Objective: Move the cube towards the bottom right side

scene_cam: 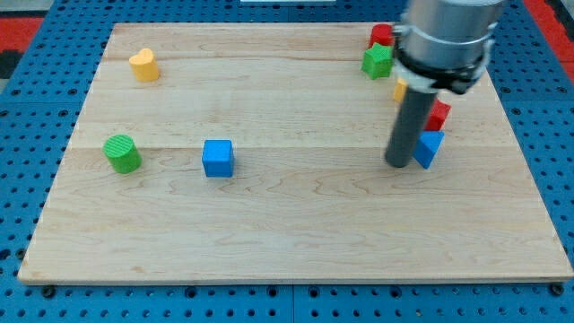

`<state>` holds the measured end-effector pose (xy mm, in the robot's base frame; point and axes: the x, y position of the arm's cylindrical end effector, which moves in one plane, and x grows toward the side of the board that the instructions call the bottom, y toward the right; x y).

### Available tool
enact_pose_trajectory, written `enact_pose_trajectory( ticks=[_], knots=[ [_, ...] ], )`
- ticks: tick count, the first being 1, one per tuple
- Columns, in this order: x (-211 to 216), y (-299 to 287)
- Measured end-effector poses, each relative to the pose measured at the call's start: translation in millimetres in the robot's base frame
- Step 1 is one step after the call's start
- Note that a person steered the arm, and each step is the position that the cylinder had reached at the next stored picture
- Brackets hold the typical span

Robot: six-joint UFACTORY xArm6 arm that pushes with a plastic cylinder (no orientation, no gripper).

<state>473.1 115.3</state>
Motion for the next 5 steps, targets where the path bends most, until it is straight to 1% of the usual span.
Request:
enact_pose_trajectory(
  ticks=[2, 3, 4, 5],
  knots=[
    [68, -111],
    [82, -168],
    [84, -218],
    [68, -227]
  ],
)
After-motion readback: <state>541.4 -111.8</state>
